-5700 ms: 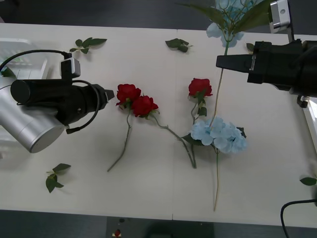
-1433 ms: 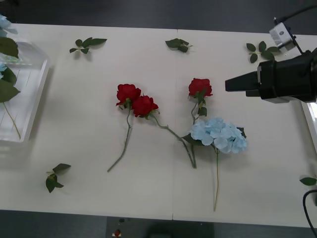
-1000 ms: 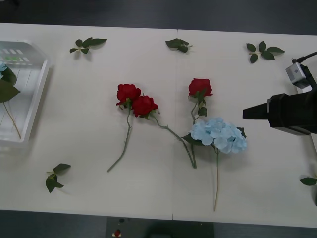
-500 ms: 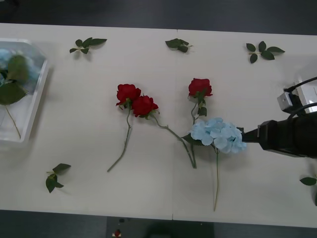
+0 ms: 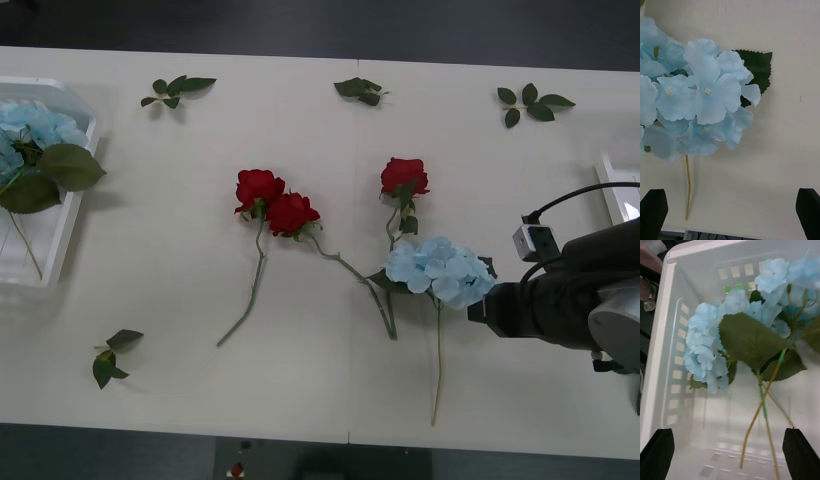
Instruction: Put the red flowers into the right box and the blue flowers into the left box
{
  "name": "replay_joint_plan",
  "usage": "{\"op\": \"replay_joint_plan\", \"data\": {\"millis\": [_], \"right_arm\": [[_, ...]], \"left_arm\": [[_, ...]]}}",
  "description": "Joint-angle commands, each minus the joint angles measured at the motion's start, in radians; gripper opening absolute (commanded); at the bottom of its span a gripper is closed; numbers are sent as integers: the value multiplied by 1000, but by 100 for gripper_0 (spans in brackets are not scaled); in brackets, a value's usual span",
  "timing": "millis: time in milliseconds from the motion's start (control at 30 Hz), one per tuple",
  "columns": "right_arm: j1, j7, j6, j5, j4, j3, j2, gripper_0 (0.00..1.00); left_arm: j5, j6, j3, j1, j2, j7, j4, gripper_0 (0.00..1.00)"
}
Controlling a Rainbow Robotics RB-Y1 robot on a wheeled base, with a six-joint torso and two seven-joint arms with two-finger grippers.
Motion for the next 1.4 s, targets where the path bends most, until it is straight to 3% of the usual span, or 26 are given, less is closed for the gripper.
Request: {"op": "replay_joint_plan", "data": {"millis": [33, 167, 400, 700, 933, 1400], "right_arm": [[-18, -42, -63, 42, 38, 38, -9, 100], [-24, -56, -95, 89, 58, 89, -2, 100], [-47, -74, -108, 141, 101, 152, 33, 100], [-96, -105, -158, 217, 206, 230, 87, 100], [-124, -125, -189, 270, 275, 283, 114, 100], [-124, -171, -195, 273, 285, 331, 122, 100]], "left_arm": [[158, 63, 83, -9, 47, -28, -42, 92], [233, 147, 109, -9, 47, 59, -140, 100], [222, 156, 105, -7, -17, 237, -288, 100], [181, 156, 11, -9, -134, 266, -409, 100], [57, 156, -147, -52, -252, 272, -484, 100], [-316, 156, -527, -239, -379, 354, -416, 100]]}}
